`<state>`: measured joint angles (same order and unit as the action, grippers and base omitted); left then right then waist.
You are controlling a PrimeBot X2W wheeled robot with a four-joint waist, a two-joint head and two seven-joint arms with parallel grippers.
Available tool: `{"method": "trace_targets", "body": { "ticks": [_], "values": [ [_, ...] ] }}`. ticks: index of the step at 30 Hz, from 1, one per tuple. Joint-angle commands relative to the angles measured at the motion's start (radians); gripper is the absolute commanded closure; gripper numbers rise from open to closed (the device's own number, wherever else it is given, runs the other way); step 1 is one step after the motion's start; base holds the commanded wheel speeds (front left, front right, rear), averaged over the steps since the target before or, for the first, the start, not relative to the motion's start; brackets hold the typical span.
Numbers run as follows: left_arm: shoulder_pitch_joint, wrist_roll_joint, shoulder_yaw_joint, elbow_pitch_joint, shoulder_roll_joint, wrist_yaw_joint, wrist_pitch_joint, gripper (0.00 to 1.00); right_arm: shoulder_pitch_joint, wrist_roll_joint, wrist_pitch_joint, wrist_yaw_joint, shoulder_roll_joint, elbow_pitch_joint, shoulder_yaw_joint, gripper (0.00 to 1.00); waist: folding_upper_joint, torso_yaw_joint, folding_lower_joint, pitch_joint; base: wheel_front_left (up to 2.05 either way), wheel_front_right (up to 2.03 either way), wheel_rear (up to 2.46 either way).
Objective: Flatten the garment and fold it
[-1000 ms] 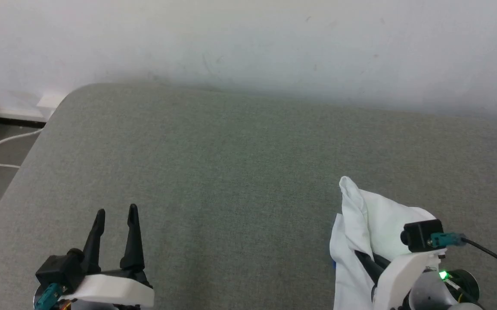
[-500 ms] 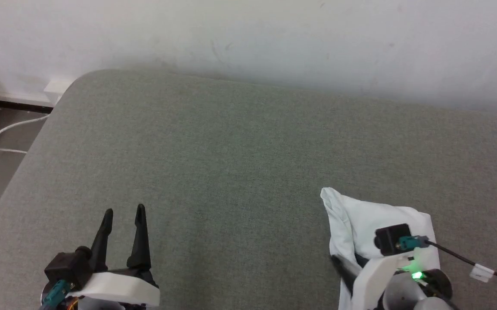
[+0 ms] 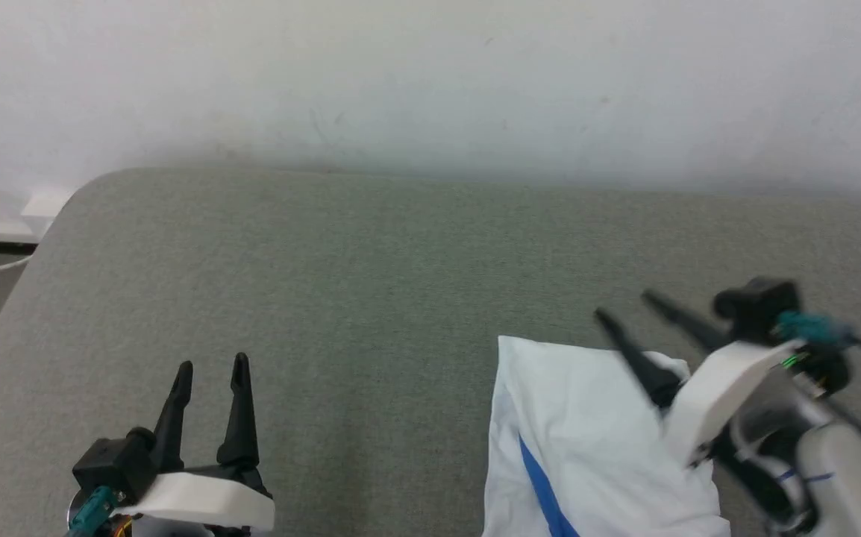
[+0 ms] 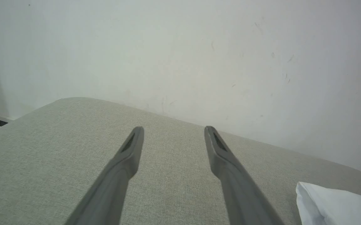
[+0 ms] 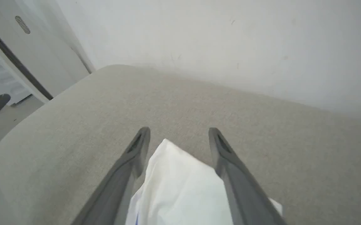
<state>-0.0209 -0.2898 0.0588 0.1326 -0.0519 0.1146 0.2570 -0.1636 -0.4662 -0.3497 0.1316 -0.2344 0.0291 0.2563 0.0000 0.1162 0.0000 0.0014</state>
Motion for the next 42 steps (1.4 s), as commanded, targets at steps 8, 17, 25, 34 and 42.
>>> {"method": "trace_targets", "body": {
  "ticks": [8, 17, 25, 34, 42],
  "values": [
    [0.005, -0.004, -0.014, -0.047, 0.002, 0.0, 0.005, 0.0, -0.058, 0.254, 0.232, -0.001, -0.159, 0.026, -0.144, 0.0, 0.0, -0.069, 0.0, 0.005, 0.0, 0.0, 0.0],
    [-0.006, 0.001, -0.023, -0.096, 0.002, -0.009, 0.005, 0.0, 0.121, 0.381, 0.462, -0.001, -0.041, 0.045, -0.361, 0.0, 0.0, -0.083, 0.0, 0.026, 0.0, 0.0, 0.0],
    [-0.038, 0.031, -0.029, -0.12, 0.002, -0.023, 0.005, 0.0, 0.257, 0.385, 0.561, -0.001, 0.106, 0.092, -0.398, 0.0, 0.0, -0.084, 0.0, 0.026, 0.0, 0.0, 0.0],
    [-0.044, 0.068, -0.043, -0.123, 0.002, -0.026, 0.005, 0.0, 0.281, 0.386, 0.572, -0.001, 0.127, 0.087, -0.364, 0.0, 0.0, -0.08, 0.0, 0.026, 0.0, 0.0, 0.0],
    [-0.037, 0.067, -0.058, -0.12, 0.002, -0.028, 0.005, 0.0, 0.281, 0.316, 0.433, -0.001, 0.084, 0.101, -0.331, 0.0, 0.0, -0.061, 0.0, 0.045, 0.0, 0.0, 0.0]
  ]
}}
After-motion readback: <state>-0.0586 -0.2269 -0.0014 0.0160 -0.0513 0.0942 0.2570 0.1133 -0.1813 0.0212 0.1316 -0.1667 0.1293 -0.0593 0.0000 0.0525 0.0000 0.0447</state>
